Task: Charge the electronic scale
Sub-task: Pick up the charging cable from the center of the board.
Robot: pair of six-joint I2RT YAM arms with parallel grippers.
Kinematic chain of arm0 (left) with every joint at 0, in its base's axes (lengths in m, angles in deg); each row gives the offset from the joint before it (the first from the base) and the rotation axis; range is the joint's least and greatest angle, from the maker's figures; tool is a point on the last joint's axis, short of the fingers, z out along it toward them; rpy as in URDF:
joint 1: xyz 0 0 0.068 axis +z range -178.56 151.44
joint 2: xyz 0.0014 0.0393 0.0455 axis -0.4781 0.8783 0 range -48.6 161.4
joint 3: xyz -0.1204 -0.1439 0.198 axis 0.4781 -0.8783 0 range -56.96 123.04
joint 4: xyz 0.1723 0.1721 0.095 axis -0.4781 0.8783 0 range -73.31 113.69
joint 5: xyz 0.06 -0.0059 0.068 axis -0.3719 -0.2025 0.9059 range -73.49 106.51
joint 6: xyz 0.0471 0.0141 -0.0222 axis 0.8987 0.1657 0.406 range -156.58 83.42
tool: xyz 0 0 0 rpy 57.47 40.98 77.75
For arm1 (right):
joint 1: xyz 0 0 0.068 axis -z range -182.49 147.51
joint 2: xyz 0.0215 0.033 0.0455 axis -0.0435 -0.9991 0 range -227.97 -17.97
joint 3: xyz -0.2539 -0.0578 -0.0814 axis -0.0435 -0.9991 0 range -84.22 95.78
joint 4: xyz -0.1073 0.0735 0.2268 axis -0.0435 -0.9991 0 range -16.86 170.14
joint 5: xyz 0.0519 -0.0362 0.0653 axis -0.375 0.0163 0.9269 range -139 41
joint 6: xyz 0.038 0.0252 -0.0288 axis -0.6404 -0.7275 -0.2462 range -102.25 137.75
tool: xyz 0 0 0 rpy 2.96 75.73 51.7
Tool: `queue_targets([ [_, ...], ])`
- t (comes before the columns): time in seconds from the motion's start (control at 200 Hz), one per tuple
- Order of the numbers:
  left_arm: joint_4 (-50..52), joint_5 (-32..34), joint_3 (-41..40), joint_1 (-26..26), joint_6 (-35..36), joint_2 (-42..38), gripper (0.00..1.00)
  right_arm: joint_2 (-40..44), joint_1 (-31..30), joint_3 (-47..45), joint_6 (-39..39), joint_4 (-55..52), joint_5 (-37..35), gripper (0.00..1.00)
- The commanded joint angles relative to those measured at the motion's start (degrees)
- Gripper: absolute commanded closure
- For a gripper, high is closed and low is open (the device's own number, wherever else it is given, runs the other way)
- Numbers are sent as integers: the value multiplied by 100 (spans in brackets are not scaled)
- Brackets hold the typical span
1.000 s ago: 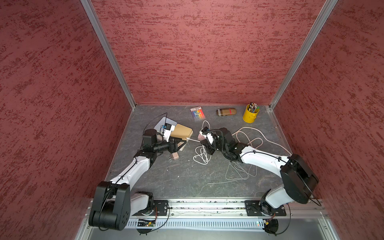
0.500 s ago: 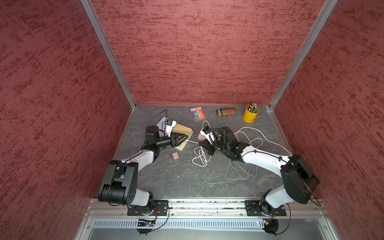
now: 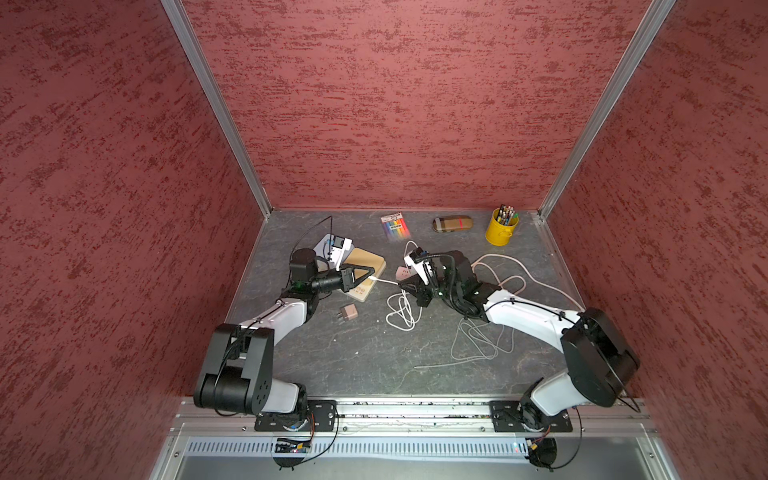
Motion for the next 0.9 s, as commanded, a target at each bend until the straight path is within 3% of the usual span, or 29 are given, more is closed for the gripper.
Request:
queue_targets([
  [0.0,686,168,186,-25,59,-196,100,-19,27,-6,-202,353,125,100],
  [0.06,1011,297,278,-1,45,-250,100,38,28,-43,-178,353,-45,90],
  [0.135,1545,451,415,24,10,-294,100,168,4,-55,-15,281,-332,61],
  [0.21,2115,517,588,46,2,-303,100,254,-130,54,389,65,-753,49],
  [0.386,2618,503,686,62,-276,-330,100,-13,-673,672,1496,-367,-1633,49],
  [0.601,2698,401,727,35,-519,-315,100,-543,-997,1213,2159,-226,-1339,49],
  [0.897,2779,299,863,35,-535,-347,100,-972,-1108,1614,2281,-704,-1225,54],
])
